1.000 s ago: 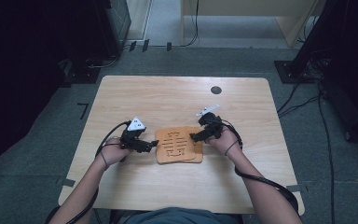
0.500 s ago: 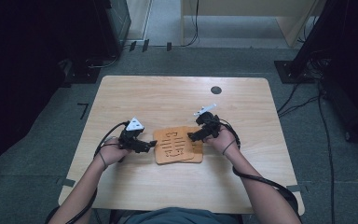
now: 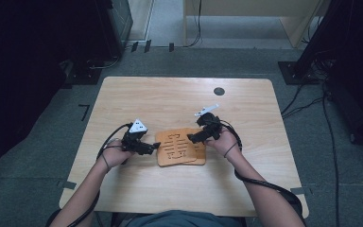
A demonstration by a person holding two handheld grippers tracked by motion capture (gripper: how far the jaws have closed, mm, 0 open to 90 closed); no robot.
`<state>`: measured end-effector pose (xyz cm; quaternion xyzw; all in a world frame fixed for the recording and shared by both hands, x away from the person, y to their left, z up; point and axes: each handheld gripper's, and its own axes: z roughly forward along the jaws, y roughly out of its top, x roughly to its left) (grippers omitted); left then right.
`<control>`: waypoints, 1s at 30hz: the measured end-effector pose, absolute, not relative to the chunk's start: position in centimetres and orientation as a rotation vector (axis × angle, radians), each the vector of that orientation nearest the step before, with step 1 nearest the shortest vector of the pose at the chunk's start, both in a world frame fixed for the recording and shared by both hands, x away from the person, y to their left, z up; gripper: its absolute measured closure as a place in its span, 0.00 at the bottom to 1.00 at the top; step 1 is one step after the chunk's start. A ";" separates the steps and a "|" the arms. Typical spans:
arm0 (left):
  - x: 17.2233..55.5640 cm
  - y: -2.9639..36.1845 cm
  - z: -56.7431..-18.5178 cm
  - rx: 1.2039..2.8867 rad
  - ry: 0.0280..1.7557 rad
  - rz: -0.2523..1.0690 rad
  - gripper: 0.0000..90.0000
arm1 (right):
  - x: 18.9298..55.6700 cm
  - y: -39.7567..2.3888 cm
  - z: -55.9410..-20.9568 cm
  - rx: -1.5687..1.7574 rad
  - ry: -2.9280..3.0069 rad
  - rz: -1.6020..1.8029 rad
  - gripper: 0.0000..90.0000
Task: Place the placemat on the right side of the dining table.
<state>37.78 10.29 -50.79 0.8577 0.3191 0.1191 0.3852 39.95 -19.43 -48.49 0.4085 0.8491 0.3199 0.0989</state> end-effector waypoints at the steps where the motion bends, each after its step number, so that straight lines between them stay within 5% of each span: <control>1: 37.8 10.3 -50.8 2.185 0.813 0.303 0.14 | 39.9 -19.4 -48.5 1.208 2.512 0.946 0.07; 15: 37.8 10.3 -51.1 2.184 0.819 0.297 0.14 | 39.5 -18.7 -48.1 1.210 2.537 0.980 0.08; 17: 37.8 10.2 -51.2 2.207 0.805 0.324 0.14 | 39.3 -18.2 -48.0 1.211 2.554 0.986 0.18; 30: 37.8 10.2 -51.3 2.203 0.827 0.319 0.14 | 38.9 -17.1 -48.6 1.201 2.637 0.939 0.19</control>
